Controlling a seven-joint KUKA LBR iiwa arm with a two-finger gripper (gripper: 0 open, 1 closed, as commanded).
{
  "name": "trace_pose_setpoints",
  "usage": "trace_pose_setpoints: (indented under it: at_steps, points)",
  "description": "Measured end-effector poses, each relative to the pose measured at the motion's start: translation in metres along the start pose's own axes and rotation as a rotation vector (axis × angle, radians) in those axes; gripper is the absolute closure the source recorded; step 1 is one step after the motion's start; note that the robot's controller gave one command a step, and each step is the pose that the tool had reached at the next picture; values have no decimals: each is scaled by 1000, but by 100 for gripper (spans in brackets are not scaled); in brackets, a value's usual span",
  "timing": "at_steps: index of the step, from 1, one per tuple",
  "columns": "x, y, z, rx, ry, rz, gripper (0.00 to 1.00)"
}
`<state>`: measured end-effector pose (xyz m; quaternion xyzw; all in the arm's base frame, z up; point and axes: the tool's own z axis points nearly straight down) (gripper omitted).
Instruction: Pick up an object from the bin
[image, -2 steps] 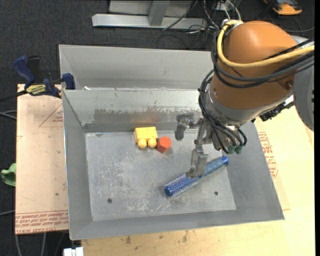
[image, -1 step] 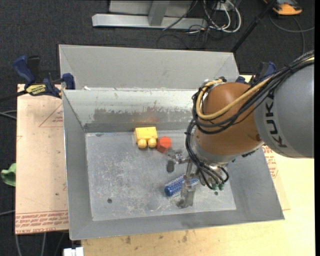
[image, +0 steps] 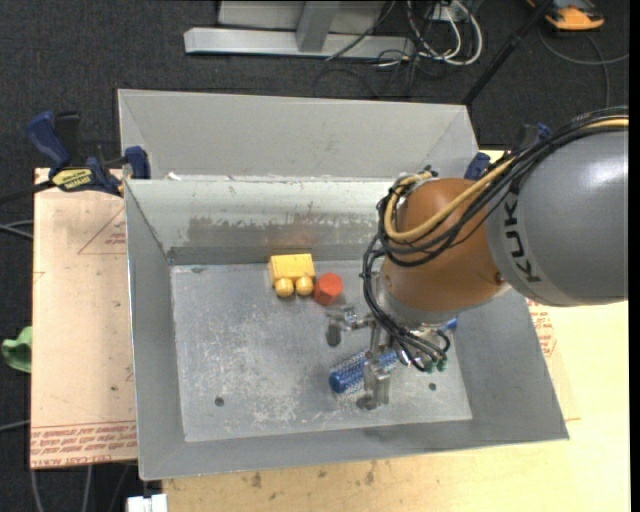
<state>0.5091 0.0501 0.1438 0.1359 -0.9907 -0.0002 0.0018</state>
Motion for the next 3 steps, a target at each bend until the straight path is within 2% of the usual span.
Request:
trace_pose_setpoints:
  at_steps: [1,2,3]
  points:
    - [-25,-7,76,-1,-2,-349,0]
    - [-25,-8,74,-1,-3,-348,100]
    - [-32,-1,-95,4,-13,-359,100]
